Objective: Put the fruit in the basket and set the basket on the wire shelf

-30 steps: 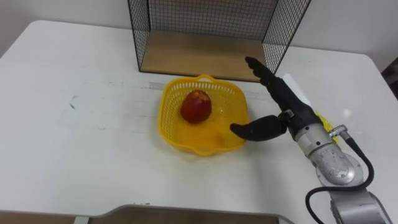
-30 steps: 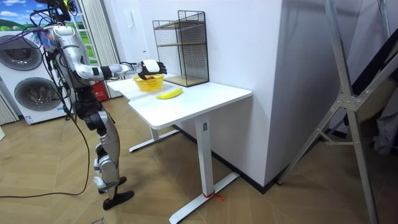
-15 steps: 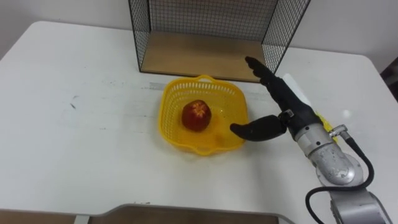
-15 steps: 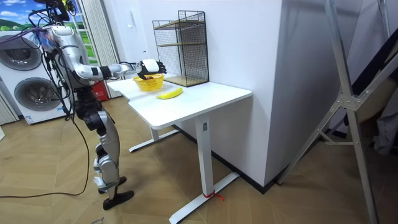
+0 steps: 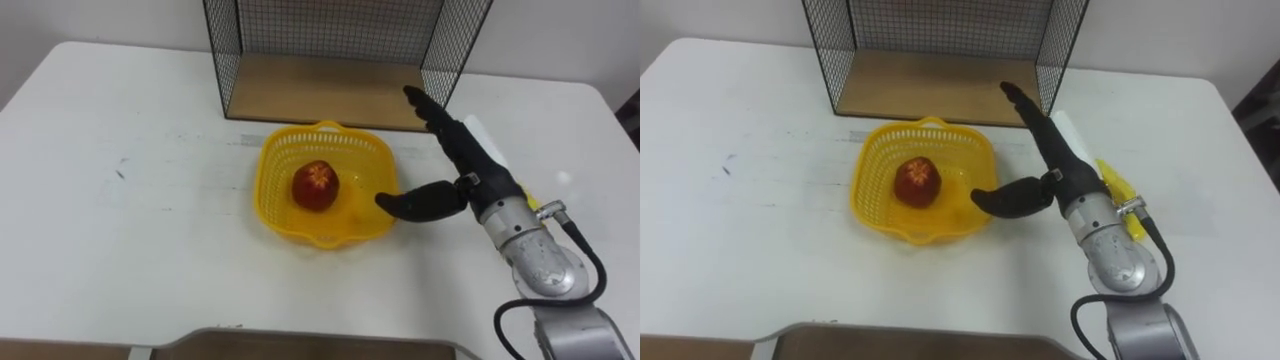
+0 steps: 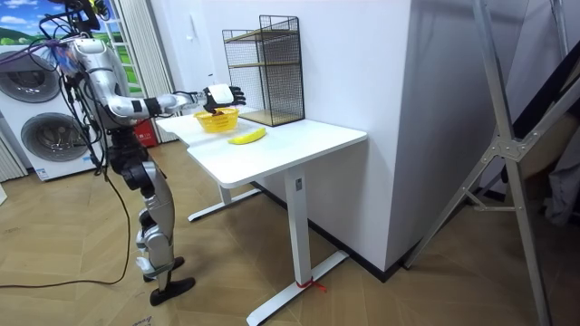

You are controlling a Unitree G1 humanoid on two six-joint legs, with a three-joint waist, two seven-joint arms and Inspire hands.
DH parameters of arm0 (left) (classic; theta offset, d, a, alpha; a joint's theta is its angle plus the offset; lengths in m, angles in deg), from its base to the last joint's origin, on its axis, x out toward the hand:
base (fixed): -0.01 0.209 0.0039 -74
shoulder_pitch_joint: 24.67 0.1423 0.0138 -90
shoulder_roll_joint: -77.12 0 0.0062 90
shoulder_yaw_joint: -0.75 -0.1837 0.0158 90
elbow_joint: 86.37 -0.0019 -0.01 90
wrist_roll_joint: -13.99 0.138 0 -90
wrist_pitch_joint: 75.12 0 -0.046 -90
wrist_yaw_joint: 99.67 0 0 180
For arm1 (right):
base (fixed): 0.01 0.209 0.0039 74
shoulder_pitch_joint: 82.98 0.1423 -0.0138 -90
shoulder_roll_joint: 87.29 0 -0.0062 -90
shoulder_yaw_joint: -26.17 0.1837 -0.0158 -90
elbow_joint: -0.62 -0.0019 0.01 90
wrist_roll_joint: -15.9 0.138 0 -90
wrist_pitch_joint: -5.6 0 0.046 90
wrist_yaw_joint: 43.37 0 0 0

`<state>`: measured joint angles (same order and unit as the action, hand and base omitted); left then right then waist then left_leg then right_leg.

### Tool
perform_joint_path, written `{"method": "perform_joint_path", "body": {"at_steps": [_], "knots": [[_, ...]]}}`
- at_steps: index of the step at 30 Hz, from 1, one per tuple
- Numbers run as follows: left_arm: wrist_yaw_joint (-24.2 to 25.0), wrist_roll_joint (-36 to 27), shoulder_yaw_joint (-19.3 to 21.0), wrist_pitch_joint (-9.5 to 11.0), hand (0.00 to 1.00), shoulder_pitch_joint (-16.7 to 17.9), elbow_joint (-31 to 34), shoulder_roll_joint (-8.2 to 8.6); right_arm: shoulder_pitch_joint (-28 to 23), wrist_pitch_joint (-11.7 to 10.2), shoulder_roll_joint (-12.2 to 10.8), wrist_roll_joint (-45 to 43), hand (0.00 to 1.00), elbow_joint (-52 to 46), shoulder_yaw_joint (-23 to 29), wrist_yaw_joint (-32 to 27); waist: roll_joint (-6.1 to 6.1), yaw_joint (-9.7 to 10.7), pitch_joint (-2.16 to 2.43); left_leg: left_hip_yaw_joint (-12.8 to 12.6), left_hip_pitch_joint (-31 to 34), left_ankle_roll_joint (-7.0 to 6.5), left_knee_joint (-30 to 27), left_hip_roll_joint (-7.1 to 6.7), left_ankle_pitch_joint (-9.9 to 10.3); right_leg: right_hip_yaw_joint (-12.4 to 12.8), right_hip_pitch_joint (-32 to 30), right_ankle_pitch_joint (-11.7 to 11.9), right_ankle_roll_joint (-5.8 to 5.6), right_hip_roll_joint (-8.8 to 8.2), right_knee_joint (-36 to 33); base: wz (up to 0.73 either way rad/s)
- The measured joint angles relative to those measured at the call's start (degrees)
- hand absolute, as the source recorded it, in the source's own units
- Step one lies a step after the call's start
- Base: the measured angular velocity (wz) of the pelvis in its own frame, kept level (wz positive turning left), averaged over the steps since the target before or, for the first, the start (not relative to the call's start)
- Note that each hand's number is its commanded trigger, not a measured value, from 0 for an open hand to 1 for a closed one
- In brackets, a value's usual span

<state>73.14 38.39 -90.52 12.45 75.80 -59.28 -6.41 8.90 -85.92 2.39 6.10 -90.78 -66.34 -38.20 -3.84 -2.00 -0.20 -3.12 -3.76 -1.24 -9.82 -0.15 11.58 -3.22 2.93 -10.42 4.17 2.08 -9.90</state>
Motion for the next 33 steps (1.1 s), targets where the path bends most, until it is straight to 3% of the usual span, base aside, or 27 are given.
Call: {"method": "perform_joint_path", "body": {"at_steps": [8, 16, 24, 27, 33], "knots": [[0.0, 0.3, 3.3, 0.0, 0.00, 0.8, 0.1, 0.12, 0.0, -0.4, 0.1, 3.8, 0.00, 0.0, 6.6, -6.8, -0.23, 0.2, 0.17, 0.1, 0.0, 0.00, 0.1, -0.01, 0.0, 0.3, -0.1, 0.0, -0.01, 0.05, 0.4, 0.00], [0.0, 0.3, 3.3, -0.1, 0.00, 1.0, 0.3, 0.11, 0.0, -0.4, 0.1, 6.0, 0.00, 0.0, 6.8, -10.8, -1.06, 0.5, 0.71, 0.1, -0.4, 0.01, 0.1, 0.09, 0.0, 0.3, 0.2, 0.0, 0.01, 0.10, 0.2, 0.00], [0.0, 0.4, 3.4, -0.4, 0.00, 1.7, 0.2, 0.11, 0.0, -0.4, 0.1, 5.8, 0.00, 2.9, 6.8, -12.7, -1.25, 0.4, 0.28, 0.0, -1.2, 0.00, 0.1, 0.07, 0.0, 0.3, 0.9, 0.0, -0.01, 0.08, 0.4, 0.00], [0.0, 0.3, 3.3, -1.2, 0.00, 1.7, 0.1, 0.11, 0.0, -0.4, 0.1, 5.7, 0.00, 3.8, 6.7, -12.6, -0.91, 0.4, -0.40, 0.0, -1.3, 0.00, 0.1, 0.06, 0.0, 0.3, 0.9, 0.0, -0.02, 0.09, 0.3, 0.00], [0.0, 0.4, 3.4, -1.4, 0.00, 1.5, 0.2, 0.09, 0.0, -0.4, 0.4, 4.2, 0.00, 8.4, 6.7, -12.5, -0.48, 0.3, -0.16, 0.3, -0.9, 0.00, 0.0, -0.18, 0.0, 0.1, 0.8, 0.0, -0.04, 0.04, 0.2, 0.02]]}}
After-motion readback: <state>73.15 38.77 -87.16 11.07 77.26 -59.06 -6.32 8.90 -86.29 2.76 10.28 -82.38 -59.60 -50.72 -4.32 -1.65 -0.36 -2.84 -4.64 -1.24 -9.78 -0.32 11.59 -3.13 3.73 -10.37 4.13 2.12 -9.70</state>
